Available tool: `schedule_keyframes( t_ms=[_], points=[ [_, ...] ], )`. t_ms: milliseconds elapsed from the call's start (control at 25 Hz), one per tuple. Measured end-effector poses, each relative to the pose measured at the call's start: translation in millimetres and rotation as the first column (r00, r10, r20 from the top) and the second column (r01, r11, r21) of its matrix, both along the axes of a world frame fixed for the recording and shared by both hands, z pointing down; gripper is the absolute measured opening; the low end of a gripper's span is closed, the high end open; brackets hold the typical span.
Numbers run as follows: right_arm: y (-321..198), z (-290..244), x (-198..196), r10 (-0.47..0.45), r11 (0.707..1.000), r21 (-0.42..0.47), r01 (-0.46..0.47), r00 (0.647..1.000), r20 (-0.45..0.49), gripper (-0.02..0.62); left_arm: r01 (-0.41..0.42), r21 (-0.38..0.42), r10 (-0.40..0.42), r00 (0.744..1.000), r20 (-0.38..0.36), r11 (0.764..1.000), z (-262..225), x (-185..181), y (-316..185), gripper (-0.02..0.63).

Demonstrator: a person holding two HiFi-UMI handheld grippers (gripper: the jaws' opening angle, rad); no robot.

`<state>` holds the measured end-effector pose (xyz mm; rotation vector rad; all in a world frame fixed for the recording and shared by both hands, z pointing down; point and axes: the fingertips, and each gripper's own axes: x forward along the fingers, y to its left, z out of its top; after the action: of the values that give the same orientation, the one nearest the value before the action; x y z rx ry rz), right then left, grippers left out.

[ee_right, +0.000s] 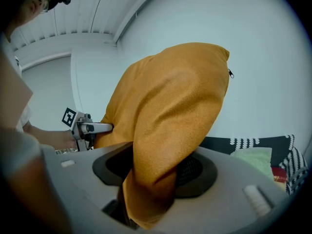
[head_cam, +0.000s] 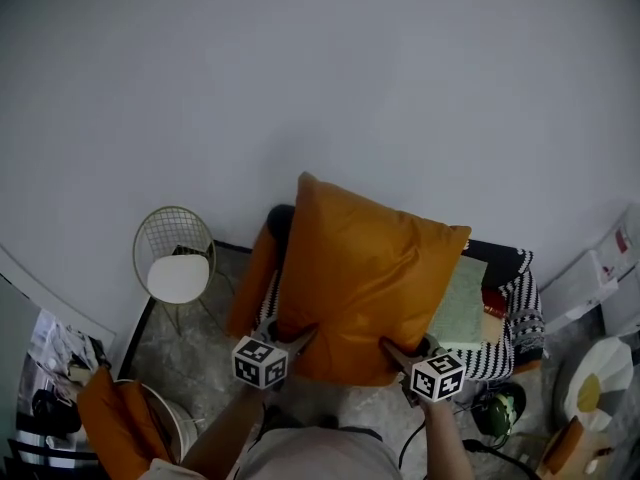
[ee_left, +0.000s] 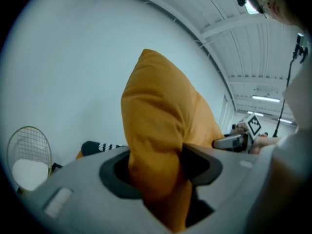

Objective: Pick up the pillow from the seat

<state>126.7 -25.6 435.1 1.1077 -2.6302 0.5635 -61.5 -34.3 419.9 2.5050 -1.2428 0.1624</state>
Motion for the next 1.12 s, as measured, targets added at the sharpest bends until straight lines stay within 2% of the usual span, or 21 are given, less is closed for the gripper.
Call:
schedule_keyframes(
  t_ms=[640, 1120],
  points=[
    [37, -11, -64, 0.050, 0.999, 0.010, -0.050, 0.999, 0.006, 0.247, -0.042, -0.015, 0.042, 0.999, -0.023, 0.999, -7, -64, 30, 0.236],
    [45, -8, -71, 0.074, 0.997, -0.003, -0.074, 0.997, -0.006, 0.247, -0.073, -0.028, 0.072, 0.997, -0.036, 0.997, -1, -72, 31, 0.238]
  ],
)
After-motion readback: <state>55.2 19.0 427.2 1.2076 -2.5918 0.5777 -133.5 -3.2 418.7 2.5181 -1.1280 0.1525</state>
